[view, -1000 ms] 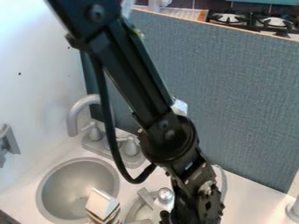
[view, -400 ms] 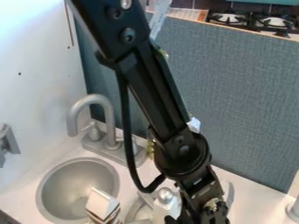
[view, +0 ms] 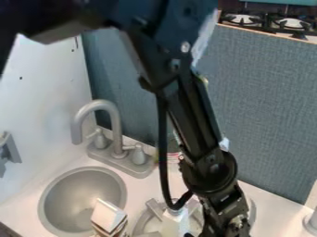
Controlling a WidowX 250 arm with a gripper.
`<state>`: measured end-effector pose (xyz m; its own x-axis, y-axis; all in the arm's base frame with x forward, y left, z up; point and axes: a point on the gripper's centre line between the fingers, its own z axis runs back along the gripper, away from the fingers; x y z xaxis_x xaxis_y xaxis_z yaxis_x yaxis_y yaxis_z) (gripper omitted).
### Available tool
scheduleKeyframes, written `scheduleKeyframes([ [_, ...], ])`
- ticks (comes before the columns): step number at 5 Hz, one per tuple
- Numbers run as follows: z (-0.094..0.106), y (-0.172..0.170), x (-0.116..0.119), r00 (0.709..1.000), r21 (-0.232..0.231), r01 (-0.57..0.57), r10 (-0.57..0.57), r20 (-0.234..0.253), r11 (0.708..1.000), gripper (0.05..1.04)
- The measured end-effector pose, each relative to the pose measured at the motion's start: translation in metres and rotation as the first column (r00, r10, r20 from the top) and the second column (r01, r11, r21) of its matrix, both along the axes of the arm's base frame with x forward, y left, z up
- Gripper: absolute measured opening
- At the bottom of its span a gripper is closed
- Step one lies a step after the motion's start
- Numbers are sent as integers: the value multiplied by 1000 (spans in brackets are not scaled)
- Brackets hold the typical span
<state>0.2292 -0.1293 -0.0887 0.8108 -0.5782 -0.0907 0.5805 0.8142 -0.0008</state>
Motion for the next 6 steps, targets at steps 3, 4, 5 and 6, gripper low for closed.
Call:
scheduleKeyframes([
  [3,-4,-1,4,1000,27,-14,14,-23,1000,534],
  [4,4,-2,5,999,41,8,-6,-53,999,499],
  [5,38,-13,24,1000,5,11,-11,15,1000,499],
  [6,59,-28,32,998,-28,33,-31,62,999,499],
])
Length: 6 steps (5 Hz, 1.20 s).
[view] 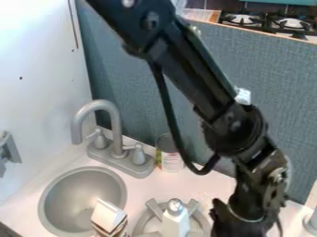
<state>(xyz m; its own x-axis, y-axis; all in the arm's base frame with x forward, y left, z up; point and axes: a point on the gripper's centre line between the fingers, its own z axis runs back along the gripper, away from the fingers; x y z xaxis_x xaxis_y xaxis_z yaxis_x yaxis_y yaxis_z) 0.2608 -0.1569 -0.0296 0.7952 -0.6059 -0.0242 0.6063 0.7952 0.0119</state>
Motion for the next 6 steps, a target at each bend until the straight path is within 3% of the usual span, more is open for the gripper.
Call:
scheduleKeyframes([
  [1,7,-18,6,1000,-67,25,-24,14,997,499],
  [2,-2,-30,10,999,-106,39,-40,-5,994,499],
  [3,-8,-42,16,998,-122,61,-58,22,991,499],
  [6,-27,-60,34,996,-163,85,-80,37,983,499],
])
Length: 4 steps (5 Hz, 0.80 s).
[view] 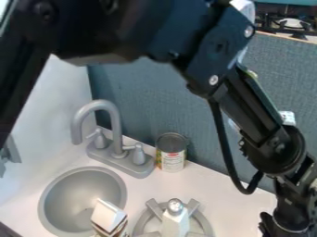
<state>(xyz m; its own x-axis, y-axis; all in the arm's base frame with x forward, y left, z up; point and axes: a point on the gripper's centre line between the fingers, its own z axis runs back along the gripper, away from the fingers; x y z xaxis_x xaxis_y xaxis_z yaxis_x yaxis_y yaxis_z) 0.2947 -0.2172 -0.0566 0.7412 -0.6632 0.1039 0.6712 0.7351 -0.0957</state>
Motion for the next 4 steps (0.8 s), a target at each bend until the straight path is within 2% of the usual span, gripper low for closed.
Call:
scheduleKeyframes([
  [2,-12,-13,3,1000,-60,-11,10,-22,998,499],
  [3,-11,-13,1,999,-57,6,-8,-38,998,594],
  [4,-7,-10,5,998,-15,35,-35,-42,999,878],
])
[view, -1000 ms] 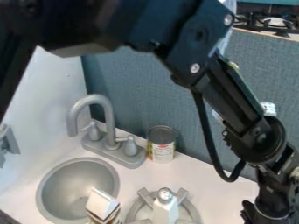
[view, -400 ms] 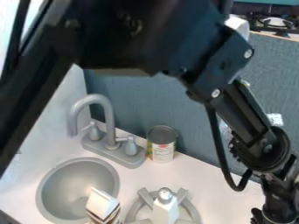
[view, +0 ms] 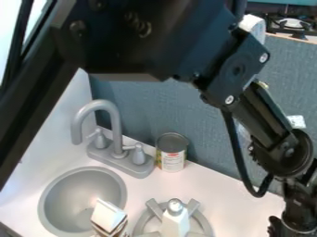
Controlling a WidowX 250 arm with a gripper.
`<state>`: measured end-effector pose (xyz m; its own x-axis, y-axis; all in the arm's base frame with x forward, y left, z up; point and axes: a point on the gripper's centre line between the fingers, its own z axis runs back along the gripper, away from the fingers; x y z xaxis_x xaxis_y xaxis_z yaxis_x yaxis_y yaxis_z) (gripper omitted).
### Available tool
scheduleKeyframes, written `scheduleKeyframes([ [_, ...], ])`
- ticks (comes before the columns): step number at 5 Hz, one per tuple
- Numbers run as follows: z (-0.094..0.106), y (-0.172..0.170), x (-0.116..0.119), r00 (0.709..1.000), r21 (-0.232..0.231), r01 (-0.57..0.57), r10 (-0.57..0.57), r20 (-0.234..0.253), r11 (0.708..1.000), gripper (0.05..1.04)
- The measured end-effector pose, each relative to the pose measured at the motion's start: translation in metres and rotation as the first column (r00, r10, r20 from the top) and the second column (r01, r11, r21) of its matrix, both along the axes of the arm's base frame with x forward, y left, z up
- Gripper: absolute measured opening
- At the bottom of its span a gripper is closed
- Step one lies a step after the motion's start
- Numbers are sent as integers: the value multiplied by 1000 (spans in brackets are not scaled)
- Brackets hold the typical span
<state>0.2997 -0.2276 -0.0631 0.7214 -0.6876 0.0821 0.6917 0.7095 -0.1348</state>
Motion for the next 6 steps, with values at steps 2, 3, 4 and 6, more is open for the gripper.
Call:
scheduleKeyframes([
  [2,-9,5,5,994,-11,-77,78,77,997,1010],
  [3,40,20,-5,989,-7,-77,78,122,997,1010],
  [4,79,49,-6,976,42,-150,141,165,988,1010],
  [6,104,118,10,945,89,-318,308,114,944,1010],
])
